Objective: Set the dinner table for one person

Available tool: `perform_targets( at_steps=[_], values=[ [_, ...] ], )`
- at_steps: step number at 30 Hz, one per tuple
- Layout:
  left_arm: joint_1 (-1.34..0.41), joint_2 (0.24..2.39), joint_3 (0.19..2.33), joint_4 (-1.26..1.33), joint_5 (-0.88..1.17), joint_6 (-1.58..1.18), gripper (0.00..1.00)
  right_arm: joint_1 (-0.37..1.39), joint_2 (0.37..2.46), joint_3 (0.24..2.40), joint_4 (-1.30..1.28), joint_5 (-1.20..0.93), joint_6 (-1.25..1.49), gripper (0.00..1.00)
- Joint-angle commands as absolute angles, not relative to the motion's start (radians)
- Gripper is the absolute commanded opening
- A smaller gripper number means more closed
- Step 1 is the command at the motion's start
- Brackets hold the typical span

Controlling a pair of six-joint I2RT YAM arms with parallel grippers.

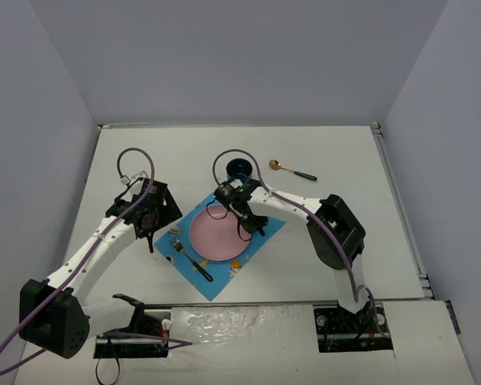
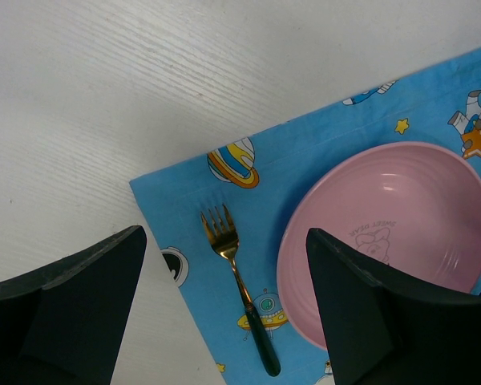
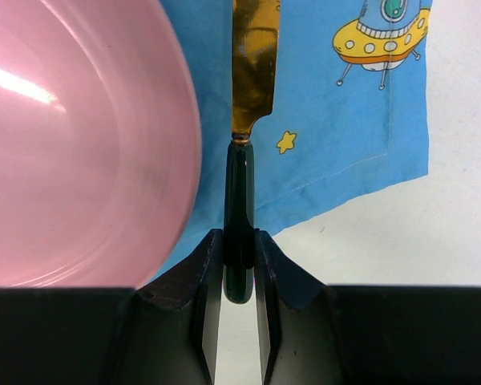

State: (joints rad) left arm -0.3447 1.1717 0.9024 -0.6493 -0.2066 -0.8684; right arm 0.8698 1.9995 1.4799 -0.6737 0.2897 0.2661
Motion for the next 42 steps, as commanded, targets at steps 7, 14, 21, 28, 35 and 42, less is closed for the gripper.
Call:
perform_targets(
  at_steps=[7, 14, 21, 28, 35, 42],
  values=[
    [-0.336, 1.172, 0.927, -0.608, -0.208, -0.88, 0.78, 0.893, 1.964, 1.515, -0.656, 0.317, 0.207, 0.0],
    [-0.336, 1.171, 0.931, -0.621, -0.219, -0.877, 0.78, 0.877, 2.007, 1.515, -0.646, 0.337, 0.203, 0.0],
    [-0.336, 1.187, 0.93, -0.617, -0.214, -0.877, 0.78, 0.855, 1.994, 1.499, -0.649, 0.405, 0.254, 0.39],
    [-0.336, 1.208, 0.934, -0.613, -0.206, -0.88, 0.78, 0.786, 1.936, 1.481, -0.645, 0.462, 0.307, 0.57],
    [-0.336, 1.198, 0.927, -0.59, -0.188, -0.887, 0.78, 0.531, 1.872, 1.445, -0.444, 0.282, 0.417, 0.49],
    [-0.336, 1.172, 0.926, -0.597, -0.204, -0.876, 0.78, 0.316, 1.957, 1.599, -0.397, 0.182, 0.395, 0.49]
  ],
)
